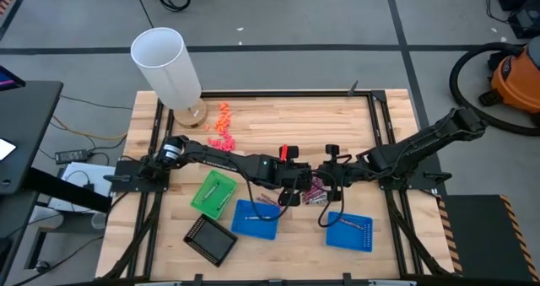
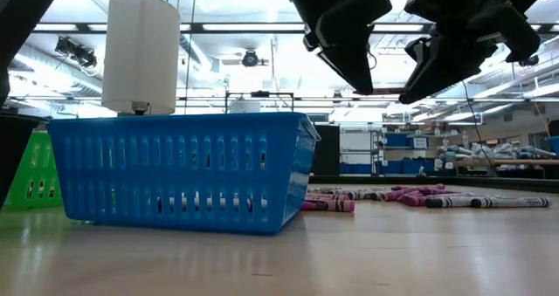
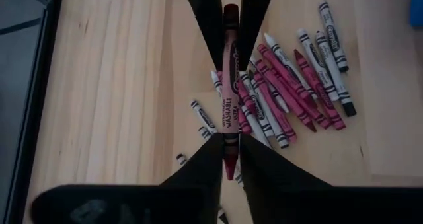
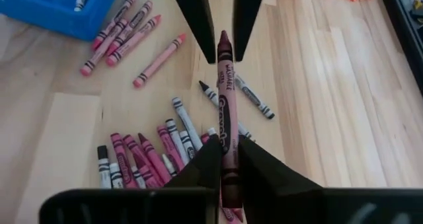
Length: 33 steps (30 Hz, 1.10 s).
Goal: Sort crayons
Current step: Put the pink crayon into the right blue basket
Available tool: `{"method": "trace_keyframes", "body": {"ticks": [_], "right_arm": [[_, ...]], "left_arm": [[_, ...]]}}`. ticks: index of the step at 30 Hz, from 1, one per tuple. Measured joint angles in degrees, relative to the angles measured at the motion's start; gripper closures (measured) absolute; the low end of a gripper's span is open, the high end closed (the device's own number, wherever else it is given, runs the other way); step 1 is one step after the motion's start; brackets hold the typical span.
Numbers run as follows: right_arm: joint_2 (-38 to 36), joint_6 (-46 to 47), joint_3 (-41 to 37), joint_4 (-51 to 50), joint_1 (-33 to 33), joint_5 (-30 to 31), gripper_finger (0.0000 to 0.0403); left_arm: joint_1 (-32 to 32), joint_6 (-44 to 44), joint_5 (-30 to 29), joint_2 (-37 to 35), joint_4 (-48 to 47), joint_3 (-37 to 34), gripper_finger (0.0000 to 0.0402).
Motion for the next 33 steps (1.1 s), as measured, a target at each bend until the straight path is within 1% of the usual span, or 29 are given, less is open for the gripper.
{"method": "trace_keyframes", "body": {"ticks": [3,6,8,10,14,19,23,26,29,31,33], "right_arm": [[0.0,1.35,0.0,-1.1,-0.02,-0.25,0.0353],[0.0,3.29,0.0,-2.97,0.0,-2.71,0.0353],[0.0,4.95,0.0,-4.03,0.14,-4.35,0.0354],[0.0,6.75,0.0,-5.53,0.55,-5.78,0.0354],[0.0,9.75,0.0,-8.93,1.69,-7.87,0.0354],[-0.02,13.12,0.0,-11.13,2.54,-11.67,0.0354],[-0.04,17.8,-0.02,-11.17,3.82,-14.06,0.0353],[-0.06,22.28,0.0,-11.33,5.76,-15.03,0.0353],[-0.07,27.25,1.27,-13.48,8.15,-16.02,0.0353],[-0.07,30.35,2.97,-15.01,10.34,-16.01,0.0353],[-0.07,32.86,4.87,-17.66,12.98,-14.73,0.0353]], "left_arm": [[0.02,-0.04,-0.01,0.0,-0.07,0.0,0.0291],[-0.02,-0.33,-0.35,0.0,-1.23,0.0,0.0253],[-0.47,-0.25,-1.78,0.0,-2.42,0.0,0.0235],[-1.2,-0.02,-2.64,0.0,-3.48,0.0,0.0225],[-2.55,0.01,-2.6,0.0,-6.21,0.0,0.0224],[-3.94,0.02,-2.72,0.0,-10.4,-0.15,0.0241],[-4.53,-0.25,-2.94,-0.78,-9.42,-4.68,0.0255],[-5.21,-1.51,-3.59,-2.55,-6.04,-9.33,0.0259],[-6.55,-3.54,-4.14,-5.44,-0.47,-13.42,0.026],[-7.8,-4.41,-4.15,-7.57,2.15,-15.74,0.026],[-9.04,-4.69,-4.7,-9.52,6.78,-17.79,0.026]]}}
